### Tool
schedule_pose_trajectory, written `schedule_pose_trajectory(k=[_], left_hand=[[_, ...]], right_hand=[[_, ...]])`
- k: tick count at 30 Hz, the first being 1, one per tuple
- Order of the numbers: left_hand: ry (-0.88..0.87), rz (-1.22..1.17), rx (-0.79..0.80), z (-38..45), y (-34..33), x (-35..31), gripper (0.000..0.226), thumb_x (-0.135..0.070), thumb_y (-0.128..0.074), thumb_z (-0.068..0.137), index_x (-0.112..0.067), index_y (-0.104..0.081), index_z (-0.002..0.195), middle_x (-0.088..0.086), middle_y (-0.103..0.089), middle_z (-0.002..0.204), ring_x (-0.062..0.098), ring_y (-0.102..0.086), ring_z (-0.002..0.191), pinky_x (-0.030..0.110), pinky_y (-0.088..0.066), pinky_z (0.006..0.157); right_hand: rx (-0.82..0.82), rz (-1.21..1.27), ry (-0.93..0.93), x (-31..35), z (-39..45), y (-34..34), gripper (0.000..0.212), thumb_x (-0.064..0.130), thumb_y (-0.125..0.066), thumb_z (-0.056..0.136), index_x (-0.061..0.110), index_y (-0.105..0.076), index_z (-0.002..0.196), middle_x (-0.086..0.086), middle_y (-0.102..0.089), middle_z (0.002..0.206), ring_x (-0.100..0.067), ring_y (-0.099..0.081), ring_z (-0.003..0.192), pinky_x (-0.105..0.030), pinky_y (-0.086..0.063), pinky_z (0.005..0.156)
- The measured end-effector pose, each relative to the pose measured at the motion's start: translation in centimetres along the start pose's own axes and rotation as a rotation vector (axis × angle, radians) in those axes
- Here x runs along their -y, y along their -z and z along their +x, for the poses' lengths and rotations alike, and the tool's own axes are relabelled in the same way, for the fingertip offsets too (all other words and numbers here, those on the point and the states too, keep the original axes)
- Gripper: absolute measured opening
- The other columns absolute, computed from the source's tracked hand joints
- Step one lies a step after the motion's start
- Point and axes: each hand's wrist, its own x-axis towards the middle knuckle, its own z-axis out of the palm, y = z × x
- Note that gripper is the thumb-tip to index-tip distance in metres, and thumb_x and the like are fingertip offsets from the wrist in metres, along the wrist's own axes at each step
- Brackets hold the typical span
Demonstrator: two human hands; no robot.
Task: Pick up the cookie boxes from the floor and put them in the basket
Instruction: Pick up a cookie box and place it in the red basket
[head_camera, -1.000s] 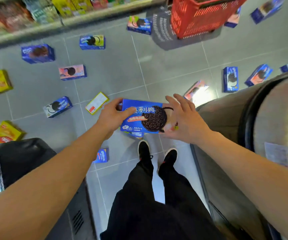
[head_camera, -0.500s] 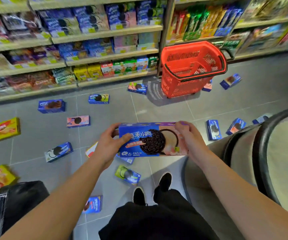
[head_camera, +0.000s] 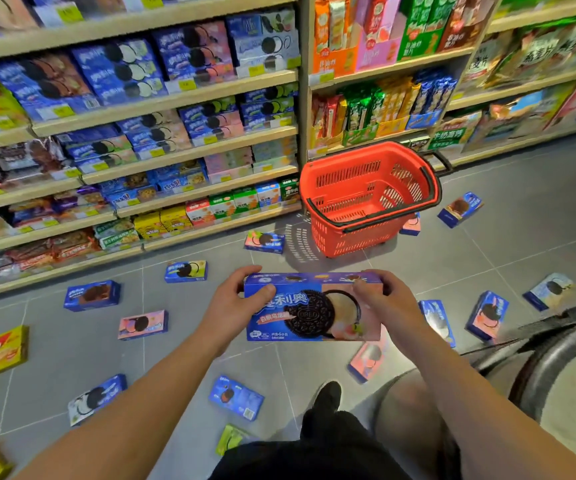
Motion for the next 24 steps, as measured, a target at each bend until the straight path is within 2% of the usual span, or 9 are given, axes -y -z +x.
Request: schedule_pose_trajectory(k=[3,5,9,13,17,20,22,24], left_hand=[[0.025,-0.029,0.03,4.3,-2.7,-3.8,0.045,-0.031,-0.073,0.081,-0.03,-0.056,0.122,0.004,-0.065,0.112,0.015,-0.071,0.086,0.035,-0.06,0.072],[0.043,-0.02,0.045,6.8,-4.2,-5.8,0.046,-0.031,-0.074,0.08,-0.031,-0.055,0.122,0.004,-0.064,0.113,0.019,-0.071,0.087,0.039,-0.06,0.074],[0.008,0.057,0.119,12.1,-7.0,-9.3,0.043,-0.034,-0.074,0.08,-0.036,-0.055,0.119,0.001,-0.063,0.113,0.017,-0.071,0.088,0.04,-0.06,0.077],[-0.038,0.168,0.178,18.3,-9.7,-12.7,0.042,-0.037,-0.074,0.08,-0.035,-0.056,0.117,-0.008,-0.063,0.107,0.013,-0.07,0.086,0.038,-0.06,0.076],[-0.05,0.173,0.233,25.9,-12.5,-14.6,0.042,-0.036,-0.075,0.078,-0.032,-0.057,0.116,-0.004,-0.065,0.108,0.014,-0.071,0.087,0.041,-0.059,0.077],[-0.086,0.189,0.289,32.9,-14.3,-16.0,0.04,-0.034,-0.076,0.079,-0.034,-0.058,0.115,-0.001,-0.065,0.109,0.015,-0.069,0.092,0.04,-0.059,0.078],[-0.114,0.218,0.317,37.8,-15.3,-17.1,0.041,-0.03,-0.076,0.08,-0.034,-0.057,0.116,-0.004,-0.065,0.108,0.013,-0.067,0.093,0.036,-0.058,0.078],[-0.126,0.247,0.347,41.7,-16.2,-18.3,0.042,-0.027,-0.075,0.081,-0.035,-0.056,0.118,-0.009,-0.063,0.108,0.007,-0.066,0.091,0.029,-0.055,0.075]], right_hand=[[-0.016,0.002,0.045,3.1,4.2,2.9,0.027,0.04,-0.076,0.072,0.028,-0.068,0.095,-0.005,-0.072,0.098,-0.023,-0.07,0.091,-0.041,-0.057,0.082],[-0.031,0.018,0.06,4.7,6.4,4.5,0.028,0.04,-0.075,0.07,0.027,-0.069,0.094,-0.002,-0.074,0.095,-0.023,-0.07,0.09,-0.04,-0.057,0.081],[-0.052,0.058,0.068,6.3,10.5,7.9,0.024,0.025,-0.077,0.08,0.019,-0.067,0.1,-0.002,-0.074,0.095,-0.023,-0.071,0.09,-0.041,-0.059,0.08],[-0.079,0.074,0.06,7.6,15.3,10.8,0.031,0.026,-0.077,0.079,0.017,-0.065,0.106,-0.005,-0.072,0.101,-0.023,-0.071,0.091,-0.044,-0.058,0.081],[-0.124,0.114,0.05,9.1,21.6,12.5,0.025,0.016,-0.073,0.084,0.018,-0.063,0.107,-0.006,-0.071,0.104,-0.018,-0.071,0.089,-0.031,-0.057,0.072],[-0.161,0.074,0.048,10.7,27.3,13.4,0.036,0.02,-0.079,0.077,0.019,-0.062,0.109,-0.005,-0.07,0.105,-0.011,-0.068,0.085,-0.022,-0.053,0.068],[-0.169,0.004,0.024,12.0,31.5,14.1,0.04,0.023,-0.081,0.073,0.017,-0.062,0.108,-0.005,-0.07,0.103,-0.012,-0.067,0.084,-0.022,-0.053,0.069],[-0.16,-0.046,0.002,13.2,34.8,14.6,0.035,0.014,-0.08,0.077,0.014,-0.061,0.106,-0.009,-0.07,0.103,-0.016,-0.066,0.084,-0.028,-0.055,0.072]])
